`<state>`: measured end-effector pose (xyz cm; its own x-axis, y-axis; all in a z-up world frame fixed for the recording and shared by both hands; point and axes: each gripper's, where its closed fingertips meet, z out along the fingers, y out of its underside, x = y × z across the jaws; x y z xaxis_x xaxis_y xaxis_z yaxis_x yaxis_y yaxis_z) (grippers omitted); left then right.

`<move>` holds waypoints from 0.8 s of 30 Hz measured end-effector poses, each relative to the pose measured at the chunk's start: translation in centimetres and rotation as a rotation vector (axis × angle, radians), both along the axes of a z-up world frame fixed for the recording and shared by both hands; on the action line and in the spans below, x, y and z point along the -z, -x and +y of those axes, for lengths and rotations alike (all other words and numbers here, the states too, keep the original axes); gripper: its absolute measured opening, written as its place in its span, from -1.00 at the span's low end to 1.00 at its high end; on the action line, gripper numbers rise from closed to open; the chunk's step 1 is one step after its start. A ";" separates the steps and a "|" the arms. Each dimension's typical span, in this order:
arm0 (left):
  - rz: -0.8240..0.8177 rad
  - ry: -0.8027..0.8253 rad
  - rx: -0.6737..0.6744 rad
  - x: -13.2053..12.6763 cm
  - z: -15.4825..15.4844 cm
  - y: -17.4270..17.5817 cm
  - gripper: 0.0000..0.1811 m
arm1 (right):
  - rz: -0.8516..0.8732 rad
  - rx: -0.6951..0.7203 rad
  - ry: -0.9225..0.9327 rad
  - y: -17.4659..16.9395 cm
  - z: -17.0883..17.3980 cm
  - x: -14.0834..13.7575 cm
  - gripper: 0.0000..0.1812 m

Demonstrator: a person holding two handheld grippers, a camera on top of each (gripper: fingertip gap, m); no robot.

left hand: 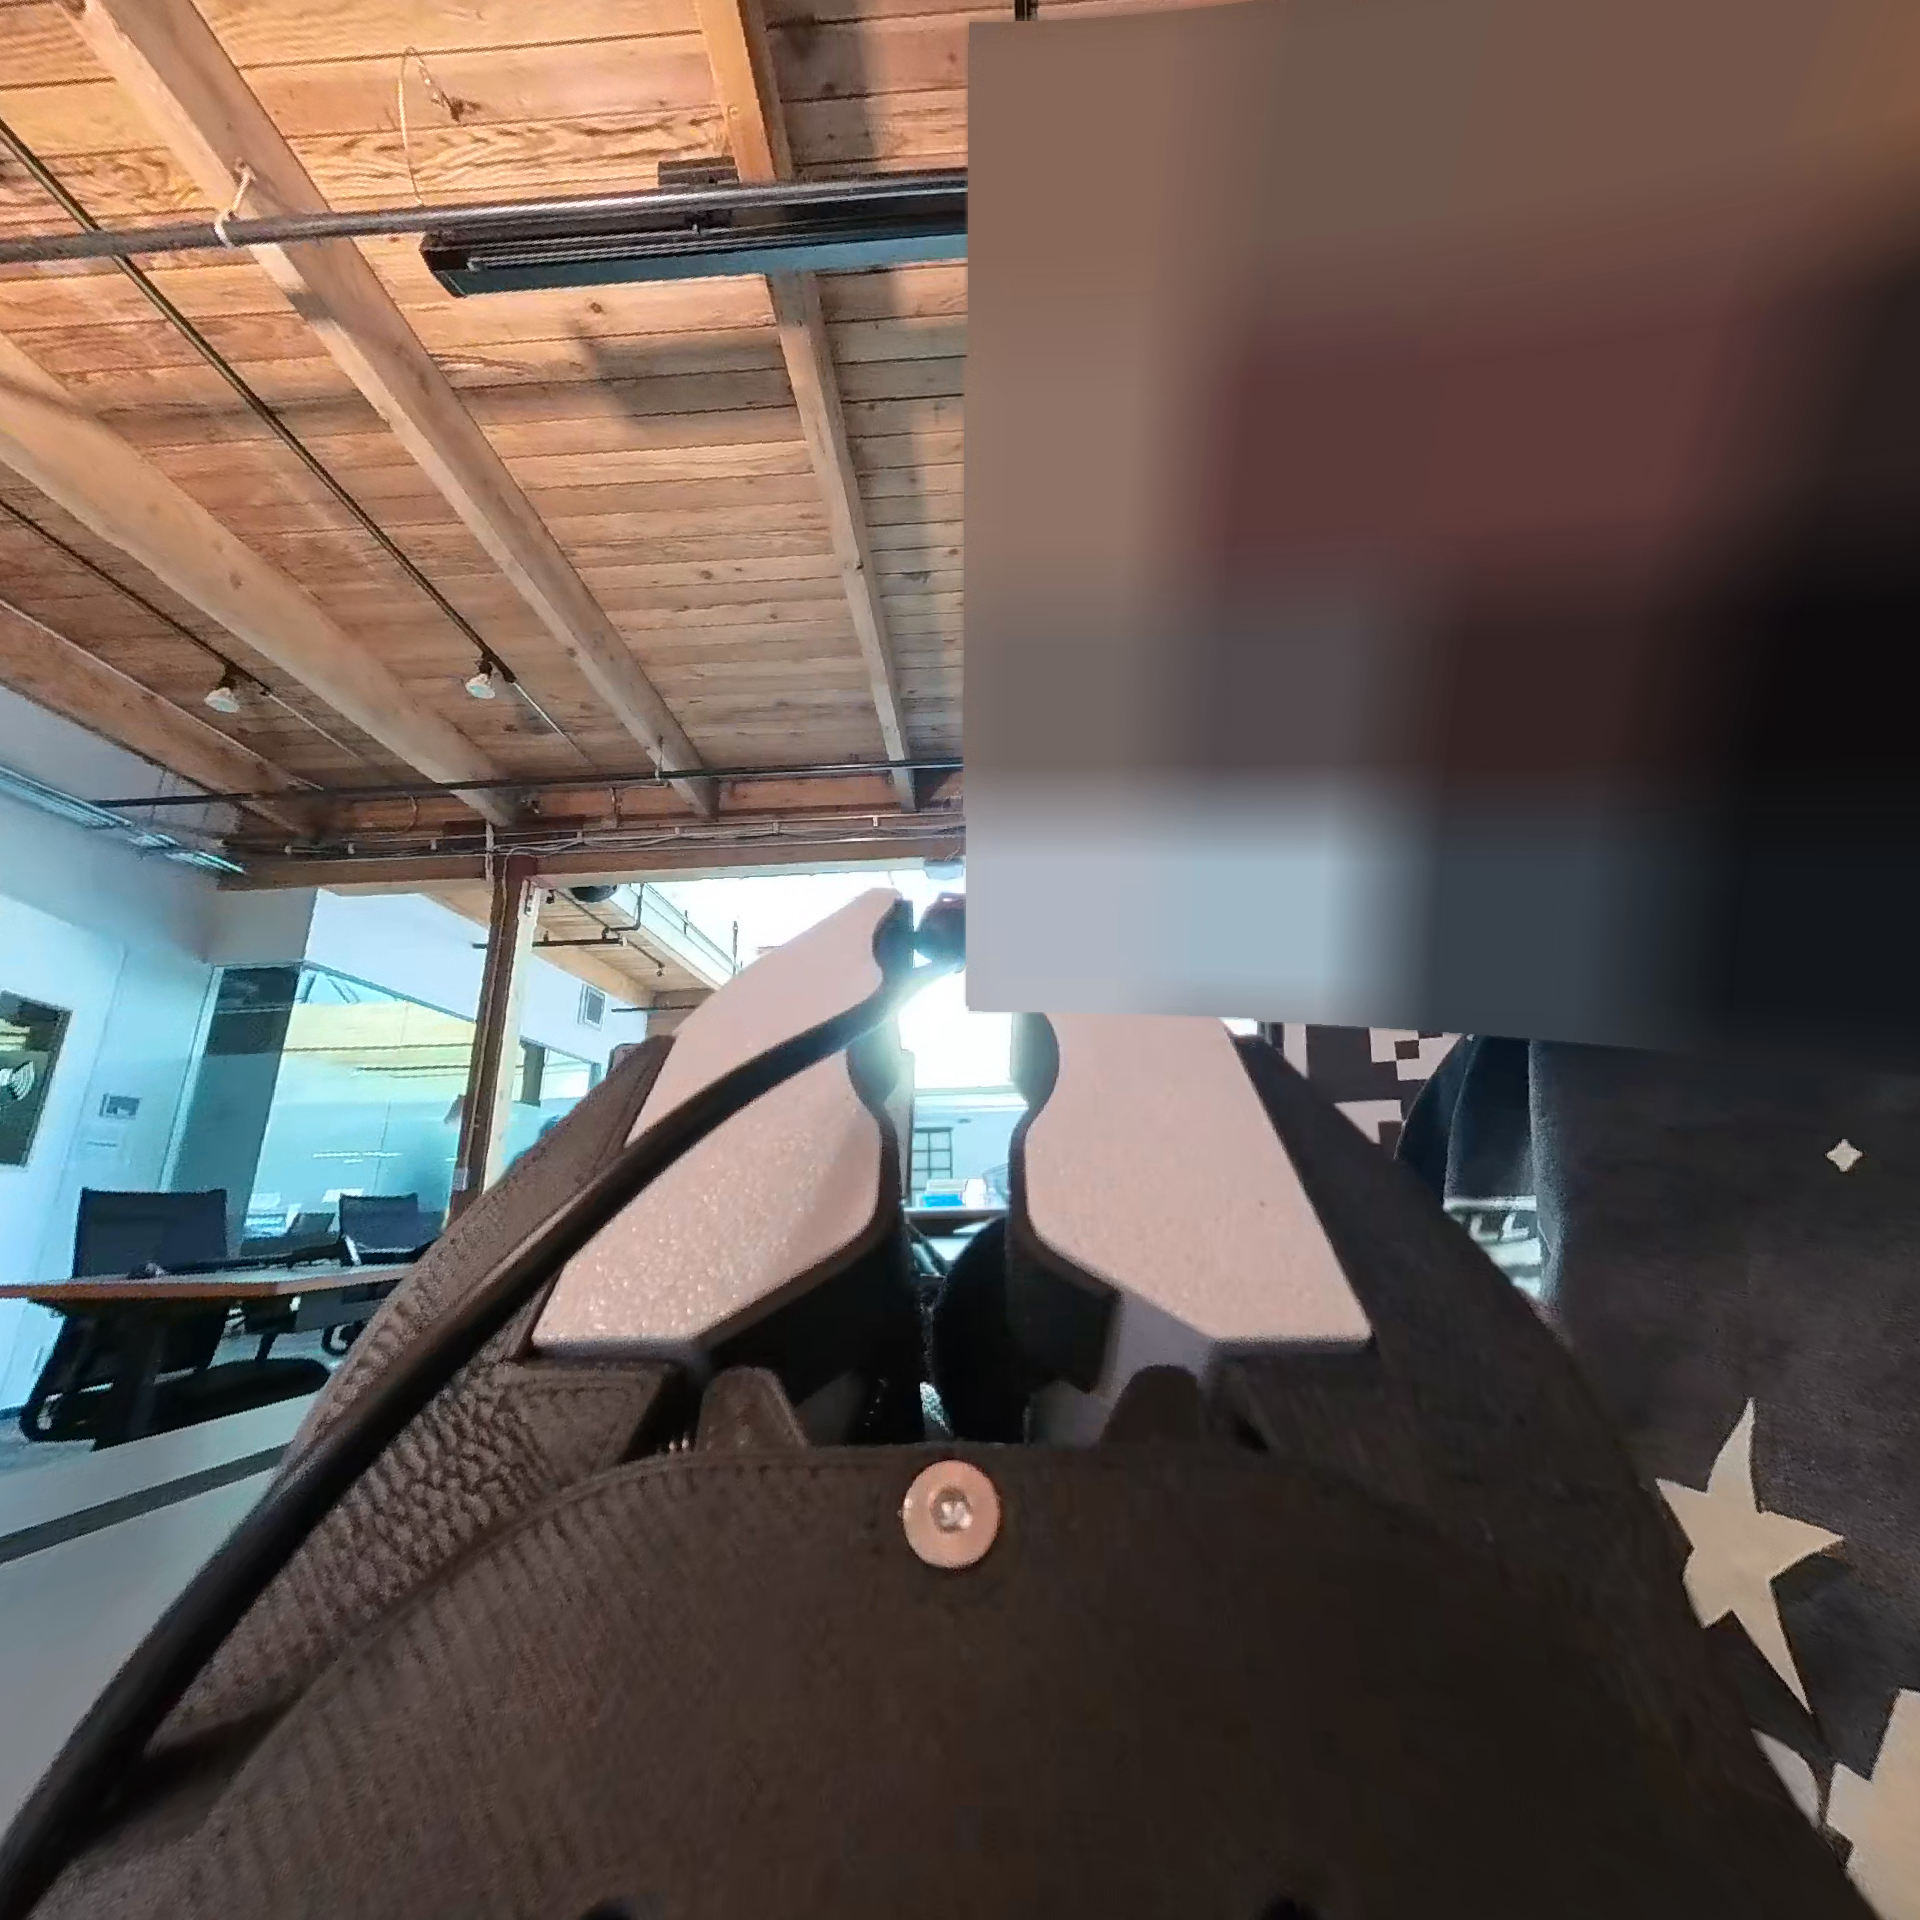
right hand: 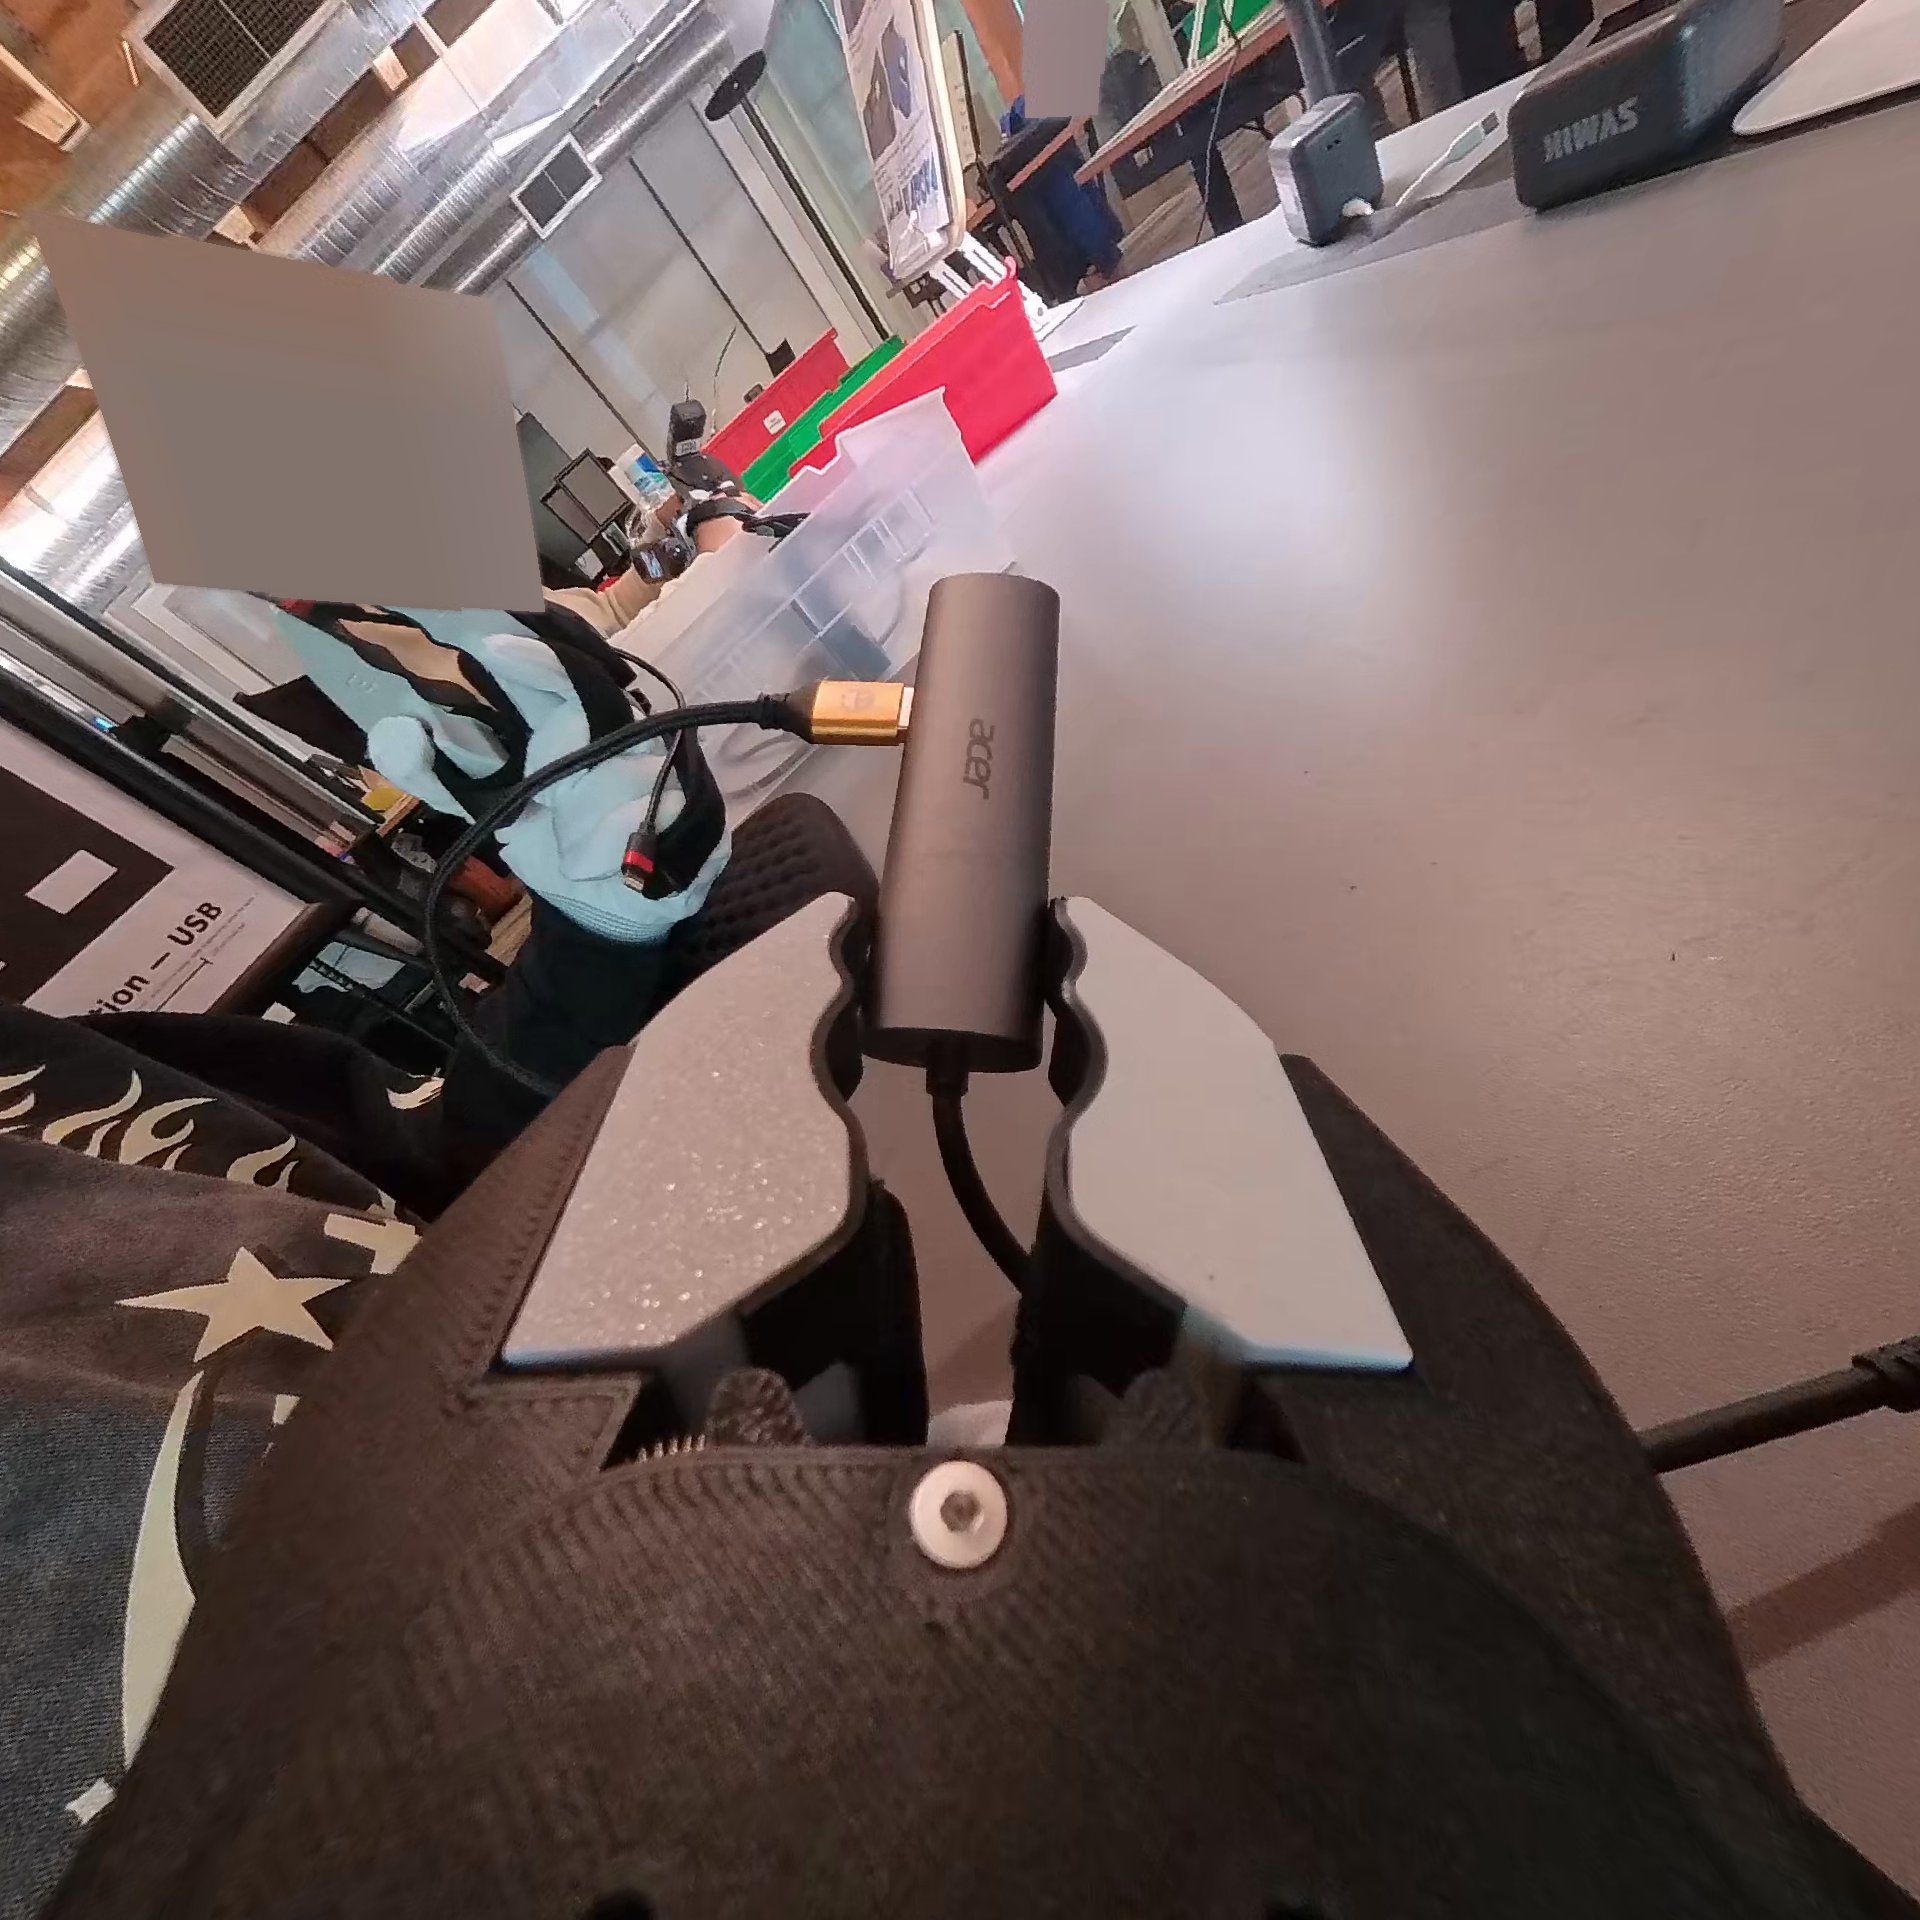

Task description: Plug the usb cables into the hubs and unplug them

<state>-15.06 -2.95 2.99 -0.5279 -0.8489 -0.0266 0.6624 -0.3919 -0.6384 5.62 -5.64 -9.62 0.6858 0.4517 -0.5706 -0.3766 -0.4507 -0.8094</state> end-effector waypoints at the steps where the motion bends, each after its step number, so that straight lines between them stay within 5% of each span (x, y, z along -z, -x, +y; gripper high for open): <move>1: 0.007 -0.004 -0.006 0.1 0.0 -0.1 -0.83 | 0.001 0.000 0.000 0.0 0.0 0.0 -0.63; 13: 0.137 -0.080 -0.130 1.1 -0.4 -2.3 -0.84 | 0.006 0.006 0.000 -0.1 0.1 0.0 -0.64; 20: 0.561 -0.267 -0.714 5.6 2.7 -7.6 -0.84 | 0.104 -0.006 -0.128 1.0 -0.2 -2.4 -0.64; 24: 0.599 -0.443 -0.831 6.4 0.1 -9.8 -0.84 | 0.096 0.014 -0.230 3.4 -0.1 -3.4 -0.64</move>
<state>-5.21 -2.83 -3.42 0.1703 -0.9226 -0.3461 0.1511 0.3715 -0.9160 2.19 -5.75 -6.17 0.6406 0.5685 -0.5162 -0.4611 -0.2528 -0.8506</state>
